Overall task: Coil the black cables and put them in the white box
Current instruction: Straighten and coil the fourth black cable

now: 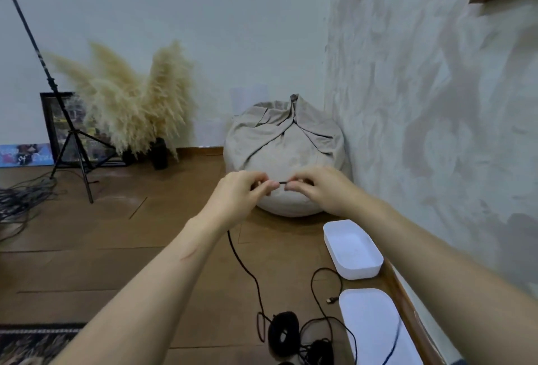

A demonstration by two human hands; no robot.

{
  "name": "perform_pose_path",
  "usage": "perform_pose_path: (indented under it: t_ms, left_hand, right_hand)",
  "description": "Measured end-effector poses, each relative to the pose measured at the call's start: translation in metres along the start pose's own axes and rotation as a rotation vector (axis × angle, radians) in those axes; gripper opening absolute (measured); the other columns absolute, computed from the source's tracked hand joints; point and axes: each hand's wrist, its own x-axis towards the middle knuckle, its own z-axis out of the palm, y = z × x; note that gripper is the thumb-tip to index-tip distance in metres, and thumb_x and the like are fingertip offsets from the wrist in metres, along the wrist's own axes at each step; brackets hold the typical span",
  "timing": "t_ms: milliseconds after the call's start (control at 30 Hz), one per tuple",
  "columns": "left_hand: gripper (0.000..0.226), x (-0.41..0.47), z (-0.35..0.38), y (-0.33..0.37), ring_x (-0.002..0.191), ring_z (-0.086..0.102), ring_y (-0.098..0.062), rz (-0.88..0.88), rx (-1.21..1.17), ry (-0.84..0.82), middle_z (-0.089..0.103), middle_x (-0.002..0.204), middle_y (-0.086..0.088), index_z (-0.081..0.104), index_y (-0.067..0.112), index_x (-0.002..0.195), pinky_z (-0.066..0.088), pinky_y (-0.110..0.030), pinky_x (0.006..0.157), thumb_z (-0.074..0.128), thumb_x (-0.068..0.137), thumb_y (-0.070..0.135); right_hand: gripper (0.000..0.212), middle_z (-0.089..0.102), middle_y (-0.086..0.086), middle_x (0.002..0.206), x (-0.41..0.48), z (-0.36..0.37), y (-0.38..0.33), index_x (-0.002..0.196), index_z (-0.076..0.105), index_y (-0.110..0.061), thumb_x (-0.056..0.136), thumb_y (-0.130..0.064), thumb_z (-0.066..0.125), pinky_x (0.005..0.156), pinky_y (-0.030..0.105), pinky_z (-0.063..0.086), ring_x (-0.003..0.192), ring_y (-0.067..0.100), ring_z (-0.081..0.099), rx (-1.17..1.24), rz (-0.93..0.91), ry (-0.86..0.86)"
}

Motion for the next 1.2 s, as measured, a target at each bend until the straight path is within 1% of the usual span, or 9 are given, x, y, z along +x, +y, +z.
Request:
perform_pose_path:
  t_ms: [100,200,400,600,767,833,933,1033,1200]
  left_hand:
    - [0.036,0.0,-0.007,-0.012,0.053,0.047,-0.007,-0.059,-0.004,0.019,0.052,0.054,0.007,0.066,0.027,0.071,0.032,-0.028,0.053,0.061,0.096,0.052]
    - [0.037,-0.003,-0.018,-0.026,0.054,0.049,-0.006,-0.134,0.074,0.093,0.054,0.055,0.009,0.066,0.027,0.072,0.035,-0.029,0.053,0.06,0.095,0.054]
    - [0.035,0.001,-0.004,0.007,0.059,0.051,-0.007,0.018,0.138,0.099,0.052,0.057,0.011,0.065,0.028,0.075,0.036,-0.032,0.053,0.061,0.093,0.058]
    - [0.039,-0.001,-0.023,-0.026,0.053,0.05,0.001,-0.138,0.069,0.112,0.051,0.05,0.012,0.066,0.026,0.069,0.031,-0.028,0.053,0.063,0.092,0.057]
    - [0.037,0.0,-0.013,-0.008,0.055,0.047,-0.001,-0.069,-0.015,0.129,0.053,0.055,0.021,0.062,0.029,0.067,0.028,-0.02,0.051,0.062,0.094,0.054]
    - [0.035,0.003,-0.011,-0.005,0.055,0.047,-0.001,-0.047,-0.021,0.128,0.052,0.053,0.019,0.06,0.031,0.066,0.031,-0.018,0.052,0.066,0.093,0.052]
    - [0.036,-0.001,-0.022,-0.025,0.055,0.049,-0.001,-0.114,0.026,0.108,0.051,0.052,0.013,0.062,0.028,0.067,0.029,-0.021,0.053,0.065,0.093,0.053]
    - [0.035,-0.008,-0.025,-0.039,0.056,0.049,-0.006,-0.161,0.052,0.107,0.052,0.055,0.011,0.063,0.029,0.069,0.032,-0.027,0.054,0.061,0.096,0.052]
    - [0.032,-0.006,-0.007,-0.018,0.055,0.047,-0.003,-0.1,0.004,0.051,0.049,0.054,0.011,0.064,0.029,0.073,0.029,-0.022,0.052,0.062,0.096,0.051]
  right_hand:
    - [0.02,0.054,-0.016,0.071,0.002,-0.007,0.01,0.101,0.076,-0.027,0.1,-0.036,0.058,0.064,0.029,0.032,0.077,0.012,0.051,-0.067,0.062,0.111]
    - [0.02,0.057,-0.017,0.075,-0.006,-0.016,0.032,0.101,0.074,-0.027,0.101,-0.036,0.056,0.068,0.033,0.038,0.083,0.015,0.059,-0.135,0.165,0.169]
    - [0.018,0.067,-0.001,0.075,0.004,-0.001,0.0,0.105,0.075,-0.03,0.096,-0.04,0.063,0.073,0.038,0.046,0.075,0.016,0.059,0.105,-0.002,0.033]
    - [0.017,0.06,-0.015,0.073,-0.005,-0.029,0.033,0.1,0.075,-0.029,0.098,-0.036,0.06,0.072,0.035,0.044,0.082,0.015,0.059,-0.096,0.164,0.238]
    - [0.017,0.065,-0.009,0.078,-0.003,-0.013,0.015,0.105,0.072,-0.028,0.096,-0.039,0.063,0.077,0.034,0.045,0.081,0.013,0.059,0.077,0.08,0.068]
    - [0.017,0.065,-0.01,0.079,0.001,-0.01,0.007,0.103,0.075,-0.027,0.097,-0.037,0.062,0.074,0.035,0.044,0.082,0.015,0.059,0.043,0.027,0.104]
    - [0.018,0.067,-0.008,0.083,0.0,-0.021,0.025,0.102,0.075,-0.026,0.098,-0.035,0.06,0.074,0.035,0.043,0.085,0.017,0.06,-0.057,0.115,0.205]
    - [0.02,0.068,-0.008,0.087,-0.009,-0.028,0.044,0.105,0.075,-0.029,0.096,-0.041,0.062,0.08,0.039,0.049,0.091,0.019,0.062,-0.068,0.22,0.15]
    - [0.018,0.064,0.002,0.074,-0.004,-0.006,0.01,0.097,0.075,-0.031,0.094,-0.045,0.064,0.073,0.038,0.046,0.075,0.018,0.059,0.054,0.066,0.004]
